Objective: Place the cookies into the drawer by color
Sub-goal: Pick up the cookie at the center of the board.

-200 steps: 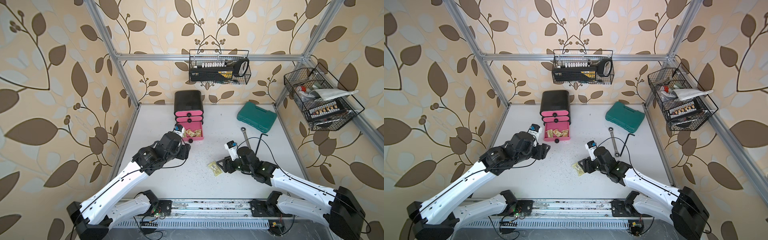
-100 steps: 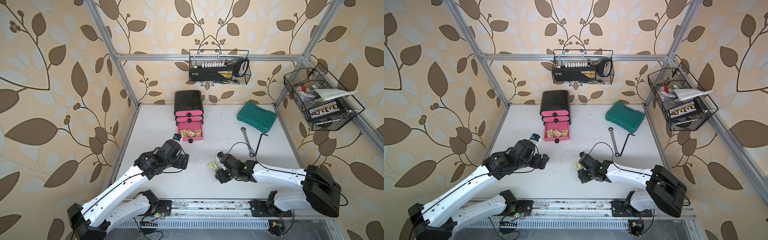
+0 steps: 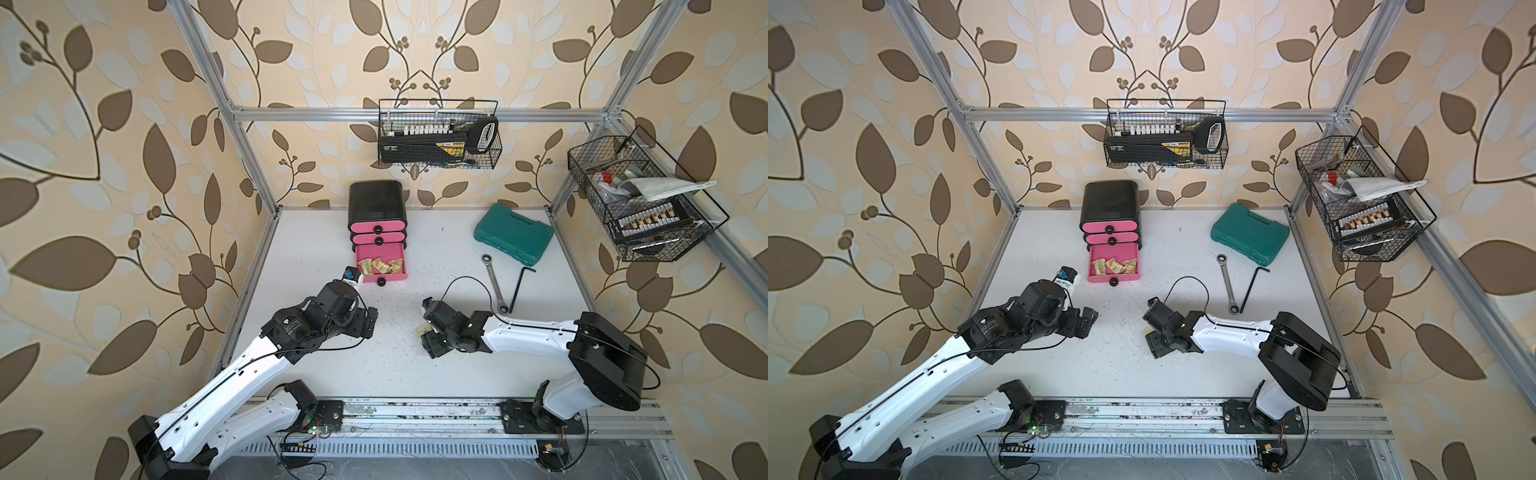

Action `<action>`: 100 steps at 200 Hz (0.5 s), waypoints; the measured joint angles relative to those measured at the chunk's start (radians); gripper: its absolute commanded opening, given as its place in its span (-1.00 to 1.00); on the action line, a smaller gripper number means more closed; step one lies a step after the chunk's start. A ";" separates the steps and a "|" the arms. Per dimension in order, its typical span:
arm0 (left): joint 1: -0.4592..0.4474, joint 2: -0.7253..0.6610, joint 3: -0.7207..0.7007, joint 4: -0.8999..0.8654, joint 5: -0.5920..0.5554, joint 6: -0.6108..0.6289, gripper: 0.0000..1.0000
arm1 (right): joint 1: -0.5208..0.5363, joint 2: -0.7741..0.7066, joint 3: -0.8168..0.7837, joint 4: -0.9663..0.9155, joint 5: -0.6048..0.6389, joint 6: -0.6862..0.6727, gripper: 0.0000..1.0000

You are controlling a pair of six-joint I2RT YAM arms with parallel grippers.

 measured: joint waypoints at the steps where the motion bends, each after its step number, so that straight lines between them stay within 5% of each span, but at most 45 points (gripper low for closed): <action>1: 0.000 -0.002 0.000 0.000 0.000 0.000 0.97 | 0.000 0.001 0.000 0.000 0.000 0.002 0.25; 46: 0.000 -0.035 0.000 -0.001 0.000 0.001 0.97 | 0.028 0.032 0.020 -0.030 0.055 -0.001 -0.22; 100: 0.000 -0.032 0.000 -0.027 0.008 0.009 0.97 | 0.035 0.033 0.061 -0.079 0.085 -0.015 -0.38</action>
